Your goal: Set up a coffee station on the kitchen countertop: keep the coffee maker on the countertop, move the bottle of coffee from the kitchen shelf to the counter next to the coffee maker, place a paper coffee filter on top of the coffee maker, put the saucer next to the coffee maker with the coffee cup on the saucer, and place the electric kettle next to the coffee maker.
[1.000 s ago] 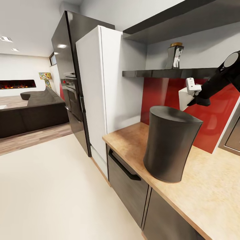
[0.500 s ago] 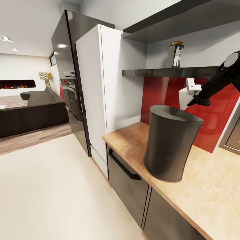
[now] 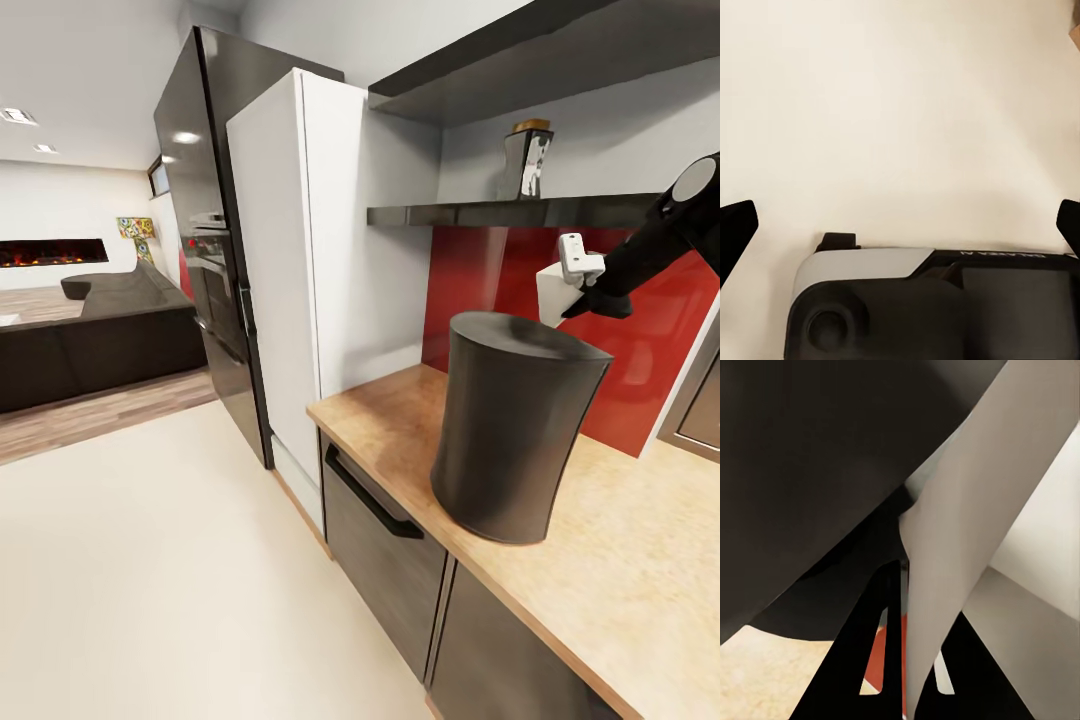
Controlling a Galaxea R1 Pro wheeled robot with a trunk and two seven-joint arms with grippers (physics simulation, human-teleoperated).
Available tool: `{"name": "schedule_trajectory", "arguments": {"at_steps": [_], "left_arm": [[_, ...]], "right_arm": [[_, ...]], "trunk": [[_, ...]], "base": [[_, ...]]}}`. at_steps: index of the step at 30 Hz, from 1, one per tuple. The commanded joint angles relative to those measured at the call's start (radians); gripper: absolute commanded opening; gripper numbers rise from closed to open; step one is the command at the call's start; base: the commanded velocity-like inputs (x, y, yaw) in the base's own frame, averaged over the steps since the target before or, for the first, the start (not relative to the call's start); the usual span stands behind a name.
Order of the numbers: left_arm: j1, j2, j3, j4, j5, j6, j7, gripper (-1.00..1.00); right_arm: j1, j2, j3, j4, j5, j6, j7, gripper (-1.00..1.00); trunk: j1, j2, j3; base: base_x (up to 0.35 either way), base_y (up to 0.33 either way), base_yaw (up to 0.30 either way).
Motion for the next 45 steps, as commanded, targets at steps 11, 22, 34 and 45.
{"name": "schedule_trajectory", "arguments": {"at_steps": [11,22,34,45], "left_arm": [[0.000,0.000,0.002,0.000,0.002,-0.002,0.000,1.00],[0.000,0.000,0.002,0.000,0.002,-0.002,0.000,1.00],[0.000,0.000,0.003,0.000,0.002,-0.002,0.001,1.00],[0.000,0.000,0.003,0.000,0.002,-0.002,0.001,1.00]], "right_arm": [[-0.002,-0.001,0.003,-0.001,0.002,0.013,0.003,-1.00],[-0.002,-0.001,0.003,0.000,0.002,0.013,0.003,-1.00],[-0.002,-0.001,0.003,0.000,0.002,0.013,0.002,-1.00],[-0.002,-0.001,0.002,0.000,0.002,0.013,0.002,-1.00]], "trunk": [[0.000,-0.001,-0.001],[0.000,-0.001,-0.001],[0.000,-0.001,-0.001],[0.012,-0.022,-0.011]], "base": [[-0.014,-0.015,0.000],[-0.005,-0.007,0.000],[0.000,-0.012,0.000],[0.000,0.000,0.000]]}}
